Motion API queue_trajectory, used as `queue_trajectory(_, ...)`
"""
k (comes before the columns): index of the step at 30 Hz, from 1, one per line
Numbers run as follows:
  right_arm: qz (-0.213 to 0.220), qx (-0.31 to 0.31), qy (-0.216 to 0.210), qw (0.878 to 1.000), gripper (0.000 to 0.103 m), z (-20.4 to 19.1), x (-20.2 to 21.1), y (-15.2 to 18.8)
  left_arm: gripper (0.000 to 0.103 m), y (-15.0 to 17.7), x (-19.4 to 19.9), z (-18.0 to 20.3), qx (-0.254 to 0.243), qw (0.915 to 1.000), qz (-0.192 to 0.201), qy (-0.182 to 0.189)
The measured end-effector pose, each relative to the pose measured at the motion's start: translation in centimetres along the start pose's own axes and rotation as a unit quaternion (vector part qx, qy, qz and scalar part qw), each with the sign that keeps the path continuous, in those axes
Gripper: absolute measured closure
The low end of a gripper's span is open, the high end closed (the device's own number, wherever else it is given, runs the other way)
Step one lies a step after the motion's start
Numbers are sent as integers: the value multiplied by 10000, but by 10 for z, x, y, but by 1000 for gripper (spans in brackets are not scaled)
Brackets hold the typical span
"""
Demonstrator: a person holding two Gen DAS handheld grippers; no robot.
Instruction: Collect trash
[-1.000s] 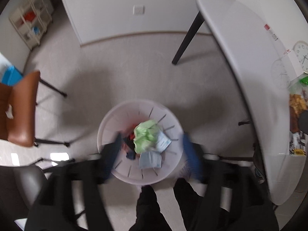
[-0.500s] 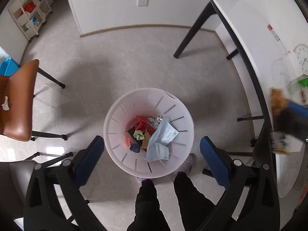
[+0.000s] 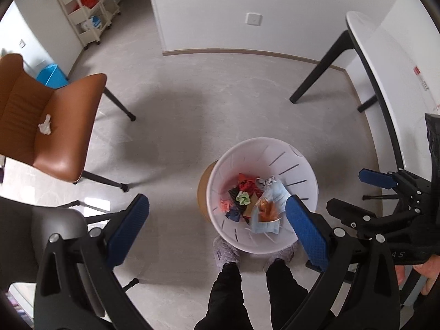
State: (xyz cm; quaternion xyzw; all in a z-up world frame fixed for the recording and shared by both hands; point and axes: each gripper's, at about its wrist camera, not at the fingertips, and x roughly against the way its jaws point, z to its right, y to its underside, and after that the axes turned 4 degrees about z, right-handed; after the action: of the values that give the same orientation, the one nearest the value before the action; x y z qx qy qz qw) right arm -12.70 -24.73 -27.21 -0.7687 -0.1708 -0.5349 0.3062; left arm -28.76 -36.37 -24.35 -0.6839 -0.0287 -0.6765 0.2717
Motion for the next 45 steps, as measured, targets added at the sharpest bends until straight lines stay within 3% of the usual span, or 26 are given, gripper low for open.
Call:
queue_trajectory(11,257,-217,244,9991,4,5,27,-3,8,-3,22,7,-76,9996,249,-78)
queue_trajectory(21,1109,-294,294,9930,2,15,128,-4,8,-17,116,42,-76,9917,1203,-450)
queue_trajectory(28,2050,21,391,9780,2,53,236,10,8,-13,208,116,39,9757,2124,-538)
queue_trajectory(36,2549,-130,528,9654,2,111,306,53,8,6,256,222,-287,9652,2574,-358)
queue_trajectory(40,2773,-8,455,9597,2,125,333,69,8,19,276,243,-165,9620,2682,-489)
queue_trajectory(45,3133,487,233,9481,2,117,365,73,8,28,310,246,182,9518,2936,-864)
